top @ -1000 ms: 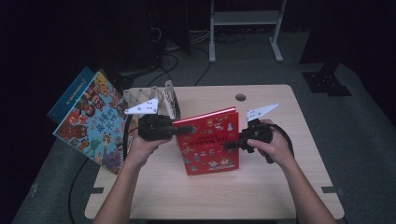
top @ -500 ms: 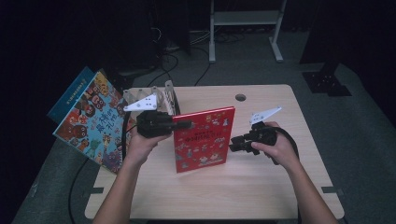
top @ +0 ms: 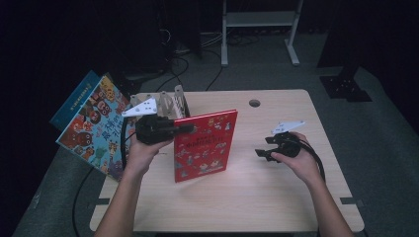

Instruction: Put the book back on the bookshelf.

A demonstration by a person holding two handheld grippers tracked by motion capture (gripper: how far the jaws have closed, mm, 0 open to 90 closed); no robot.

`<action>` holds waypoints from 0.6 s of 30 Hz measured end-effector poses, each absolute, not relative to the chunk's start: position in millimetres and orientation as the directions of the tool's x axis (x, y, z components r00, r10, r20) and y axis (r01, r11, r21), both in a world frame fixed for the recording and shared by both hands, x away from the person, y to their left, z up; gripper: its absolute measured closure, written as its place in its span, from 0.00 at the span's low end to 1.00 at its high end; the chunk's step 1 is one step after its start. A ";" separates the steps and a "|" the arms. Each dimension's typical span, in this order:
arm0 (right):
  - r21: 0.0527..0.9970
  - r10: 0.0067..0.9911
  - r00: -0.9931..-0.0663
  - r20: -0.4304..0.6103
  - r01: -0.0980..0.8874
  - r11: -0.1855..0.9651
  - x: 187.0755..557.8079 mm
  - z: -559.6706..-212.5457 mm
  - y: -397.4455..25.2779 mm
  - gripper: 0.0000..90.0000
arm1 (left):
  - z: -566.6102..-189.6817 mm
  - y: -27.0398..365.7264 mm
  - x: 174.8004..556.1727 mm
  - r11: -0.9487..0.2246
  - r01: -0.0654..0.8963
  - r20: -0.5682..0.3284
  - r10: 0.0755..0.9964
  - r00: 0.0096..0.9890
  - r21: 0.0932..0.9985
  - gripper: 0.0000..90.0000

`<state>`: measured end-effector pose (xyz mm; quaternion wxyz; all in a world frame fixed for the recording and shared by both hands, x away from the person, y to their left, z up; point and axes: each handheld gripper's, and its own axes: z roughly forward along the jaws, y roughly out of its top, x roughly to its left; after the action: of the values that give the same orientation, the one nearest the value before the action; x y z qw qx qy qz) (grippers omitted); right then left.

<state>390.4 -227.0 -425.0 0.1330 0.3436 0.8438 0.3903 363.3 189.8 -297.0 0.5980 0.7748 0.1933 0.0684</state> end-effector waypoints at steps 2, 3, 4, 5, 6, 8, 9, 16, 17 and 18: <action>0.758 0.730 -0.682 0.045 0.499 0.420 389.9 -434.5 -236.2 0.33 | -296.1 194.3 361.7 -0.217 0.217 -0.118 0.394 0.911 0.952 0.89; 0.761 0.747 -0.663 0.042 0.506 0.406 390.0 -439.0 -241.1 0.33 | -295.9 196.7 361.1 -0.218 0.219 -0.118 0.399 0.909 0.951 0.89; 0.758 0.764 -0.644 0.040 0.518 0.397 390.4 -443.4 -246.6 0.31 | -295.8 199.0 360.2 -0.216 0.222 -0.120 0.406 0.906 0.951 0.89; 0.756 0.778 -0.627 0.045 0.530 0.383 391.0 -447.8 -251.6 0.30 | -295.9 200.7 359.6 -0.212 0.223 -0.120 0.410 0.904 0.952 0.89; 0.754 0.786 -0.616 0.044 0.537 0.379 391.6 -451.4 -255.3 0.30 | -295.7 204.2 358.4 -0.211 0.227 -0.121 0.418 0.900 0.951 0.89; 0.742 0.816 -0.576 0.043 0.565 0.360 394.0 -460.0 -264.2 0.30 | -295.7 209.7 356.2 -0.205 0.225 -0.119 0.428 0.896 0.953 0.89; 0.735 0.828 -0.561 0.029 0.573 0.363 394.9 -462.9 -267.2 0.30 | -295.6 212.5 355.0 -0.201 0.228 -0.122 0.434 0.892 0.953 0.89; 0.723 0.876 -0.481 0.015 0.611 0.323 398.2 -476.9 -283.8 0.30 | -293.9 233.5 347.9 -0.192 0.237 -0.120 0.476 0.871 0.952 0.89; 0.723 0.880 -0.475 0.012 0.612 0.320 398.5 -478.1 -285.2 0.29 | -293.8 236.7 346.8 -0.184 0.239 -0.124 0.484 0.866 0.953 0.89; 0.721 0.882 -0.471 0.012 0.616 0.319 399.0 -479.5 -286.3 0.28 | -293.3 240.1 345.4 -0.181 0.240 -0.124 0.491 0.862 0.954 0.89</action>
<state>399.0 -286.3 -479.5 0.1966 0.4753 0.7878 0.3387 345.4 240.1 -293.3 0.5933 0.7610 0.2402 0.1058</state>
